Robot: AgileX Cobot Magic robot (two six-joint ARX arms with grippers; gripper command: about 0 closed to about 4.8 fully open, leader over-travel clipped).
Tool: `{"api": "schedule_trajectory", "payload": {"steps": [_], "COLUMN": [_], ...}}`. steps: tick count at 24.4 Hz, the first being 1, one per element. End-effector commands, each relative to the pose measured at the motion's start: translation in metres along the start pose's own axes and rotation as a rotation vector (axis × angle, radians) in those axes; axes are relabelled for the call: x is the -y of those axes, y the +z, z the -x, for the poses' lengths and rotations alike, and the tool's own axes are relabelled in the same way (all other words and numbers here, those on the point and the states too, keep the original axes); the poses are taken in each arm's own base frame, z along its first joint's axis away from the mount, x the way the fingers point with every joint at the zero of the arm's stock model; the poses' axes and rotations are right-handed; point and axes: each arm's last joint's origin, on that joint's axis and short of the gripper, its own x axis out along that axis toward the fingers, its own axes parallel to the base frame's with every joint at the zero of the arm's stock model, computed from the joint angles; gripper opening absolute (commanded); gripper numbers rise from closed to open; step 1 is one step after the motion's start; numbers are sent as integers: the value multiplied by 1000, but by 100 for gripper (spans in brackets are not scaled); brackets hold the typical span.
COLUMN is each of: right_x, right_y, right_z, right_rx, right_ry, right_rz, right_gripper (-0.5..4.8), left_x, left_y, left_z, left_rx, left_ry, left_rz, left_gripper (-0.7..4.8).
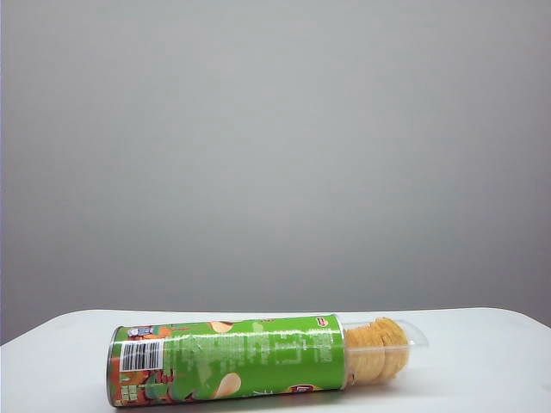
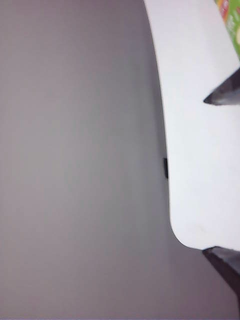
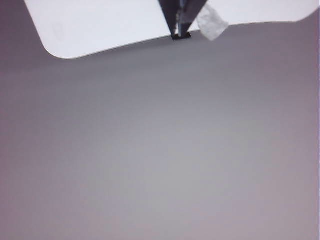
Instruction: Pick up the green tub of chips from the desk, pull out the transparent container with the chips inside partially, and then place the chips back on the desk.
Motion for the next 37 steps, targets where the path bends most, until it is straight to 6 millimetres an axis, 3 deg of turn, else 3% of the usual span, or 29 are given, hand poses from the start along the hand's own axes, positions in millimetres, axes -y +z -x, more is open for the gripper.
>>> {"api": "schedule_trajectory", "payload": {"steps": [1, 7, 10, 22, 29, 32, 37], "right_x": [3, 13, 15, 20, 20, 20, 20], "right_y": [-8, -30, -33, -48, -48, -48, -48], "right_z": [1, 0, 0, 4, 4, 4, 4], "right_rx": [21, -76, -108, -275, -276, -276, -275], "right_ry": [8, -114, -124, -173, -169, -168, -168], "right_rz": [-5, 117, 132, 162, 159, 156, 156], "right_gripper": [-1, -1, 0, 0, 0, 0, 0], "left_x": [0, 1, 1, 3, 3, 8, 2], "left_y": [-3, -32, -33, -45, -52, -46, -41], "left_z": [5, 2, 2, 3, 4, 4, 3], "left_rx": [66, 8, 3, -123, -196, -146, -91], "left_ry": [-23, -29, -53, -104, -116, -258, -223], "left_rz": [23, -6, -26, -11, -26, 73, 95], "left_gripper": [361, 355, 332, -6, -6, -6, -6]}}
